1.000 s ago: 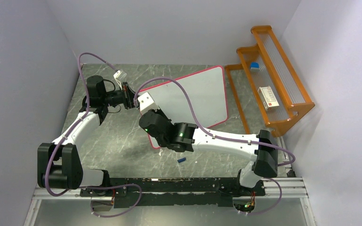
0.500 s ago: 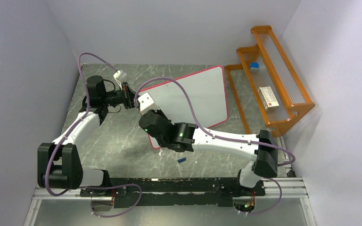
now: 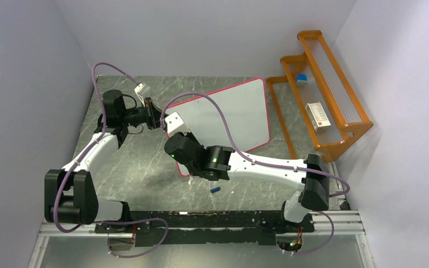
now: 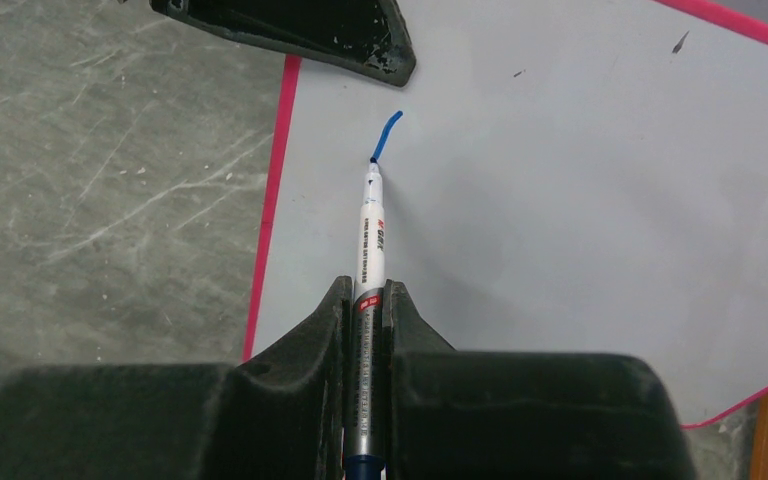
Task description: Write a sentence on the whiteboard
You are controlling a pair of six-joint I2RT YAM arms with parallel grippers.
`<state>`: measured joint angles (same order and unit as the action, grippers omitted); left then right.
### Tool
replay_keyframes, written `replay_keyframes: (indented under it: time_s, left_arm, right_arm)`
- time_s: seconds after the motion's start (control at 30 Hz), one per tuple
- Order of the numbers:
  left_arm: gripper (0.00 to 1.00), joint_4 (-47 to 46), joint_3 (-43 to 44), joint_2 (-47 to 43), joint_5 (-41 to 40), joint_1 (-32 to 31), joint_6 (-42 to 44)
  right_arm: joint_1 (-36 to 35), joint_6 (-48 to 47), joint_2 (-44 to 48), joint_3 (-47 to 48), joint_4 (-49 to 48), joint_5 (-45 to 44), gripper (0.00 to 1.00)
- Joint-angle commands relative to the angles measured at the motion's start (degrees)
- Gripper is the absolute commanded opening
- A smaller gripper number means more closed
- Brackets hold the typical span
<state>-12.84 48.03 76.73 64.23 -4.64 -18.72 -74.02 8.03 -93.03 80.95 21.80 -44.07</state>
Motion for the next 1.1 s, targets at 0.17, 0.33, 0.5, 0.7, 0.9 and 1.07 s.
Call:
replay_keyframes:
  time_s: [0.17,0.33,0.5,0.7,0.9,1.07]
  left_arm:
    - [0.05,1.4,-1.5,0.6,-0.2,-1.2,3.4]
    - [0.05,1.3,-1.5,0.6,-0.3,-1.2,3.3]
    - [0.05,1.4,-1.6,0.5,-0.5,-1.3,3.3]
    - [0.05,1.5,-1.6,0.4,-0.7,-1.2,3.4]
    - [0.05,1.4,-1.7,0.4,-0.7,-1.3,3.2]
    - [0.05,1.0,-1.7,0.5,-0.5,-1.2,2.9]
  right_arm:
    - [-0.8,4.0,0.0,-0.9,3.9,0.9,0.00]
    - [-1.7,5.4,0.3,-1.4,5.1,0.1,0.00]
    - [-2.4,6.7,0.4,-2.0,5.6,-0.1,0.00]
    - [-3.2,6.0,2.0,-2.0,4.1,-1.3,0.00]
    - [-3.0,3.6,4.9,-3.4,-0.2,-4.2,0.00]
    - [-2.6,1.4,5.3,-3.7,-3.5,-6.0,0.00]
